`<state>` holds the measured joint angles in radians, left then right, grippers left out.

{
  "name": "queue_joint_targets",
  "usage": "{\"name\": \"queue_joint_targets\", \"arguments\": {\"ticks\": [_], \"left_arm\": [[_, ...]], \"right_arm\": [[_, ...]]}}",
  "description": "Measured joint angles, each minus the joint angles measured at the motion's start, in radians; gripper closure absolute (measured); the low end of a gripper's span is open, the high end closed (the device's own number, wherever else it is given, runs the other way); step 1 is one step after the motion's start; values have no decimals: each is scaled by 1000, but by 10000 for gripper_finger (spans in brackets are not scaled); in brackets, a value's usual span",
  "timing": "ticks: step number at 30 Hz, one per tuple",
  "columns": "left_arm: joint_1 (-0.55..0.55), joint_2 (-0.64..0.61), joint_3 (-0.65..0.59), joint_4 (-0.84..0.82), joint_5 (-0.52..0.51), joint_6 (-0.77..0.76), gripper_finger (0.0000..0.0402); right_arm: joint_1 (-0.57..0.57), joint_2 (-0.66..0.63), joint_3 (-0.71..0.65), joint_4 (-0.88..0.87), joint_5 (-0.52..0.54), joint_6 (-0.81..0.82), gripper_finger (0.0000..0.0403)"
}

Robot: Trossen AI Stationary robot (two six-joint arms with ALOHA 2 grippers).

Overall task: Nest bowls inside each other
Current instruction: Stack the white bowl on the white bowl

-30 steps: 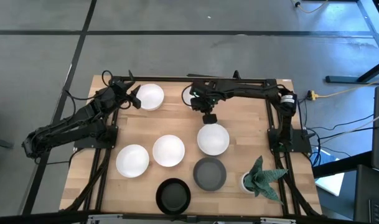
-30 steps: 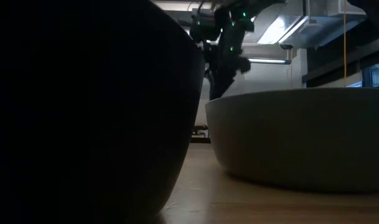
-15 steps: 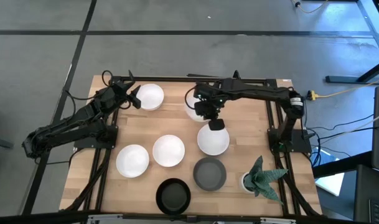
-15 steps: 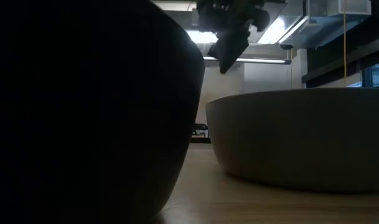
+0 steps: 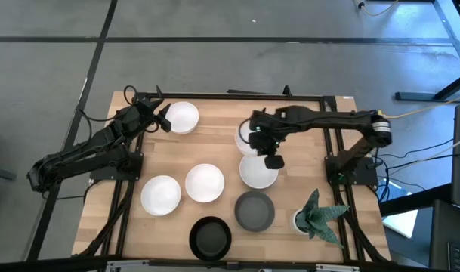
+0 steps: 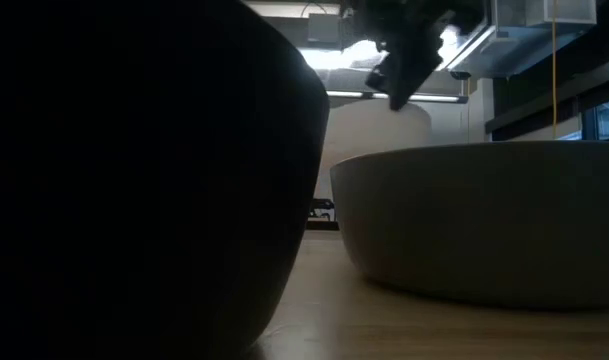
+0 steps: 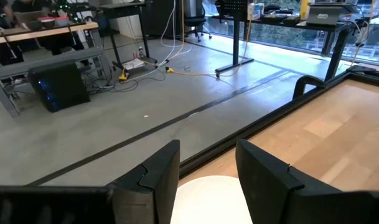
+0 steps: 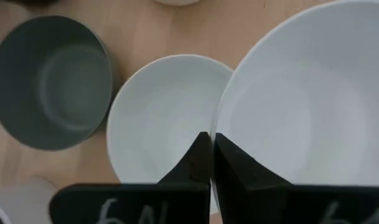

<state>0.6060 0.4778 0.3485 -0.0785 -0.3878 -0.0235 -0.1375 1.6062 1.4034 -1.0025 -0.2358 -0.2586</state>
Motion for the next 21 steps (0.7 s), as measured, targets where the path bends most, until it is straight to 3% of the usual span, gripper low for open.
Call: {"name": "queue_joint_targets", "arguments": {"ticks": [7, 21], "left_arm": [[0, 0, 0, 0, 0, 0, 250], [0, 0, 0, 1, 0, 7, 250]], "right_arm": [[40, -170, -175, 172, -2, 157, 397], [207, -178, -178, 191, -5, 326, 397]]}}
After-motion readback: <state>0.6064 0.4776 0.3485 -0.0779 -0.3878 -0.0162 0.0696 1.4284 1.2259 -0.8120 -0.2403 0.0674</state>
